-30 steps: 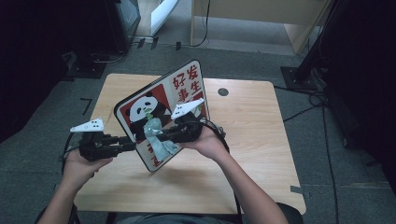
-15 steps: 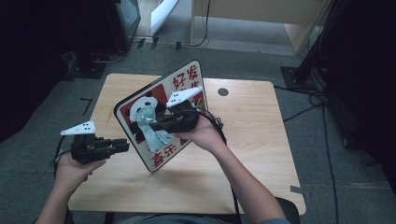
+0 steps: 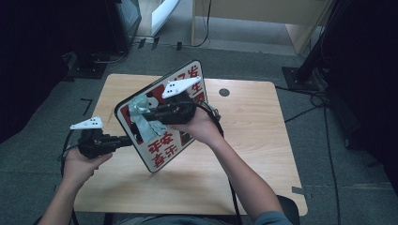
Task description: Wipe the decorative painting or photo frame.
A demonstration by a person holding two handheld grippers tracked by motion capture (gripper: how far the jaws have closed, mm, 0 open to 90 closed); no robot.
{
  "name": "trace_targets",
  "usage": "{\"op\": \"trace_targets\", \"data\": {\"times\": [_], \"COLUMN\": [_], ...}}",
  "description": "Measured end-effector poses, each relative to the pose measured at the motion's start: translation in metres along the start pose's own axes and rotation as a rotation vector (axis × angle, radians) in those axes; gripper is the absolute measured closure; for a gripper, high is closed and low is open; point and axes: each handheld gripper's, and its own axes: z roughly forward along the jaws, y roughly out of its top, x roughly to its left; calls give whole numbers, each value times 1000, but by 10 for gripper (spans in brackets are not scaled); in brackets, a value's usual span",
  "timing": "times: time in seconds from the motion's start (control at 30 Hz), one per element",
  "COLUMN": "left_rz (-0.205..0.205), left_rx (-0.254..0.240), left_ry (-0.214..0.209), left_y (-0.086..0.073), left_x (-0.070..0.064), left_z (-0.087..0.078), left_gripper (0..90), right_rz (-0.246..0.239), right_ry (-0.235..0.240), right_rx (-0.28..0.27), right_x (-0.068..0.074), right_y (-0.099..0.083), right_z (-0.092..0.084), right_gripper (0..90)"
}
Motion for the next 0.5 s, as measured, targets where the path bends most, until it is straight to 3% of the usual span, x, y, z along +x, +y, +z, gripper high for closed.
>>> {"op": "trace_targets", "data": {"times": [0.23, 0.5], "left_rz": [-5, 0], "left_rx": [-28, -25], "left_ry": [-10, -5], "left_y": [1, 0], "left_x": [-3, -3], "left_z": [-3, -2], "left_gripper": [816, 818], "right_rz": [-26, -20], "right_ry": [-2, -1], "right_rx": [-11, -12], "right_x": [1, 1], "right_y": [3, -1], "right_z": [8, 19], "right_gripper": [832, 831]}}
